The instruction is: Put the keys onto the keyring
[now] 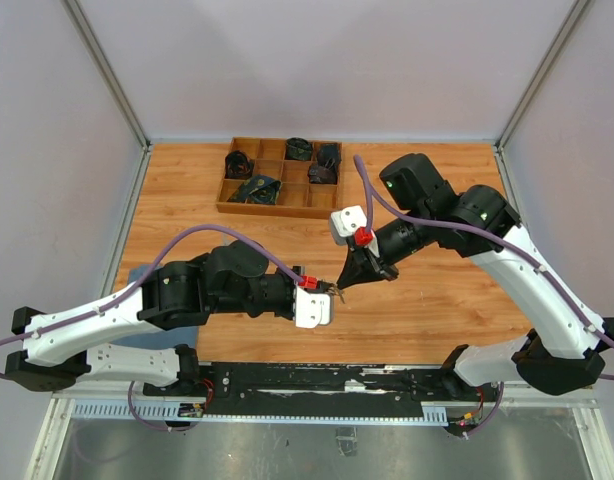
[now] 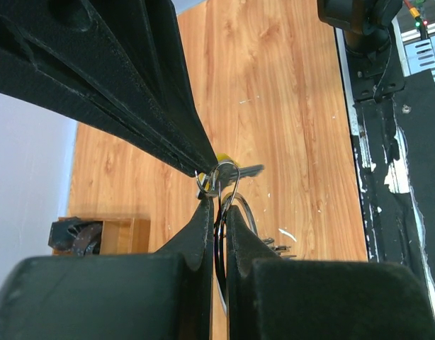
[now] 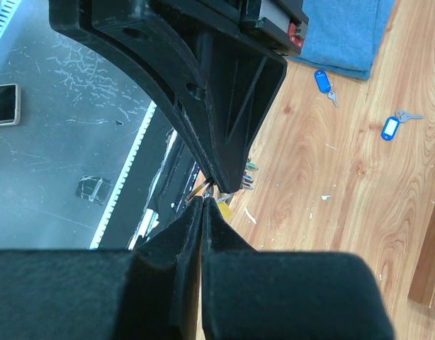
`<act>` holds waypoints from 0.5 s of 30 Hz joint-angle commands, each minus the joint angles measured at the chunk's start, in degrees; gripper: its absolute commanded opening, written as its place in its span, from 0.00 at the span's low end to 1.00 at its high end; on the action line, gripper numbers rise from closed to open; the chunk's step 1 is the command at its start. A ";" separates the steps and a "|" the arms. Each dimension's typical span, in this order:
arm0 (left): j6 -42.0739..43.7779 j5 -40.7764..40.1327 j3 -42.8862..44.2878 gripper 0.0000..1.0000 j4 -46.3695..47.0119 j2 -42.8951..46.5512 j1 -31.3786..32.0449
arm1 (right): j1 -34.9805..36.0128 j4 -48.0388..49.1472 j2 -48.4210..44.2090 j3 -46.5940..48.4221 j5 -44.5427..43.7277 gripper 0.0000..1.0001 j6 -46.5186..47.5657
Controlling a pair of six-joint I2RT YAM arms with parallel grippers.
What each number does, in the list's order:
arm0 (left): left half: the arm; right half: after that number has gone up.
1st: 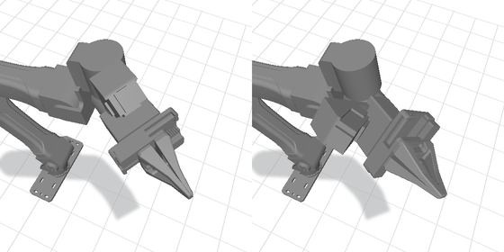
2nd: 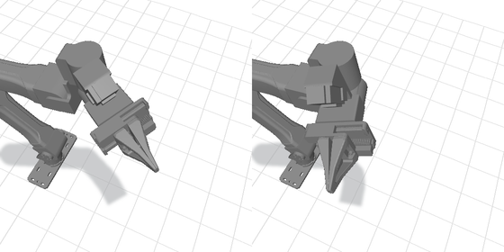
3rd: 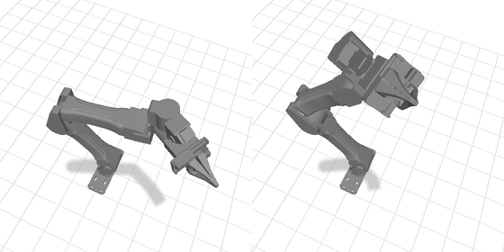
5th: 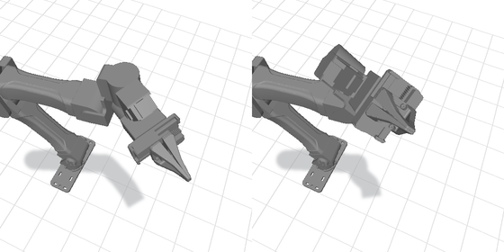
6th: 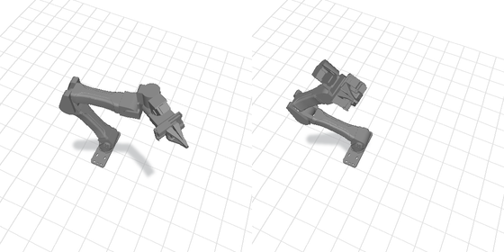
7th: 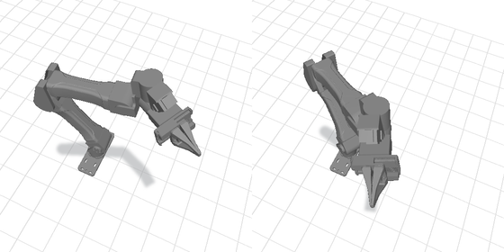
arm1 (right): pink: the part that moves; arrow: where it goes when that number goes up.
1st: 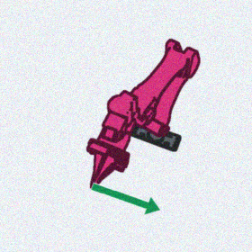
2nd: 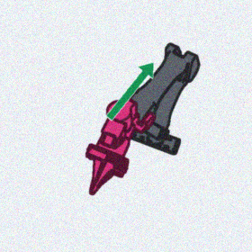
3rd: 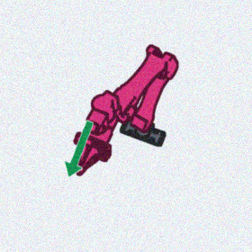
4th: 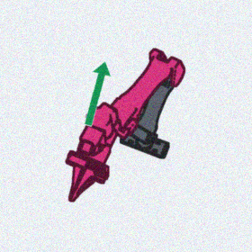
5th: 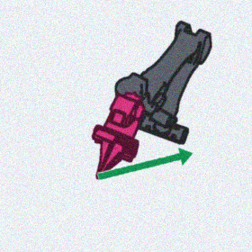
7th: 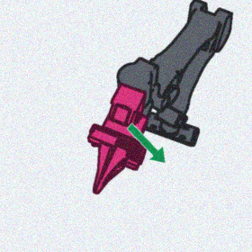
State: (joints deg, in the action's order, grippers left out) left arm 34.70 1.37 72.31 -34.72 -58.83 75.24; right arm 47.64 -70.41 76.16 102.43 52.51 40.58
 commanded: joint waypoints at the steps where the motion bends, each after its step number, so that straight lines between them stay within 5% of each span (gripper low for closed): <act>1: 0.52 0.08 2.99 0.00 2.99 0.49 0.50 | 1.10 -2.93 0.47 1.38 -0.45 0.01 1.07; 15: 0.60 0.04 3.02 0.01 3.16 0.13 0.47 | 2.36 -4.24 1.35 1.37 0.90 0.01 1.53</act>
State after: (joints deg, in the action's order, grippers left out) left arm 34.70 1.45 72.34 -35.99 -58.85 75.24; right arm 48.77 -72.60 77.32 102.59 52.42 40.97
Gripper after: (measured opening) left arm 0.050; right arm 0.008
